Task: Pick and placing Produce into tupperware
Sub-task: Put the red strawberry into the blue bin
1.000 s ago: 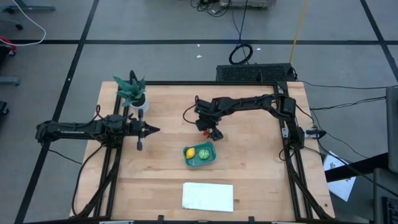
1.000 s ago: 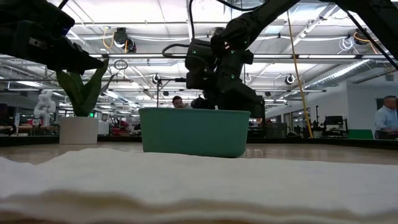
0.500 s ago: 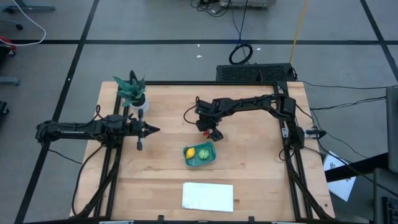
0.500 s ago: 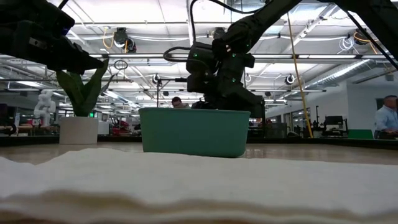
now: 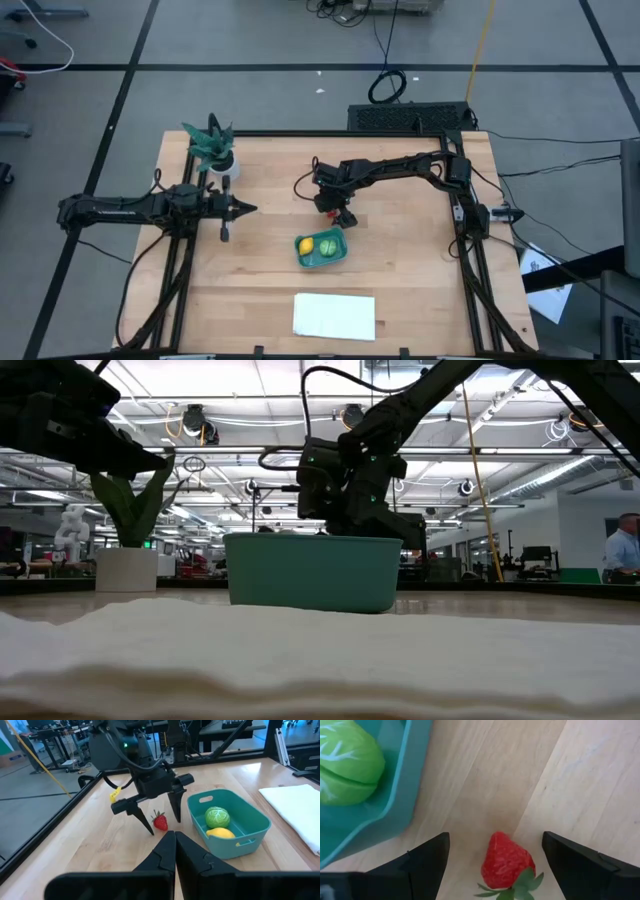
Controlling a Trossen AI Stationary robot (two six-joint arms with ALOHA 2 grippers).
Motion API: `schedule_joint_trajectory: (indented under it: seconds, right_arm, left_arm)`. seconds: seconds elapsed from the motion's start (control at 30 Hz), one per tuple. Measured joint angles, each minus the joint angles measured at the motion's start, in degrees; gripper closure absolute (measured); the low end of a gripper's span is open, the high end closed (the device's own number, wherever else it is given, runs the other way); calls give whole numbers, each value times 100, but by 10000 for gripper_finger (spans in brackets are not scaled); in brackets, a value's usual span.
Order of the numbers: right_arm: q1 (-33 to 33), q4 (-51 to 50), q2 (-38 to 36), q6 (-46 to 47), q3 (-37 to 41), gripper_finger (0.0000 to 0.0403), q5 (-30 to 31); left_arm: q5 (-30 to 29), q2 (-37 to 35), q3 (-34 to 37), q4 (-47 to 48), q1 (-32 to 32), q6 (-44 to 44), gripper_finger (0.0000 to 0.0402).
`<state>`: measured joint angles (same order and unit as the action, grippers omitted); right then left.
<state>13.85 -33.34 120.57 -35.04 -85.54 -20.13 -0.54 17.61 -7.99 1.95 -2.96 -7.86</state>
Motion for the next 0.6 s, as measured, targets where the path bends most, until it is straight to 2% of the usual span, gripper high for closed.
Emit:
schedule_joint_trajectory:
  seconds: [0.3, 0.6]
  right_arm:
    - [0, -32, 0, -16, 0, 97, 21]
    - [2, -54, 4, -16, 2, 189, 61]
  left_arm:
    - [4, 2, 0, 3, -3, -56, 396]
    - [4, 0, -2, 3, -3, -48, 396]
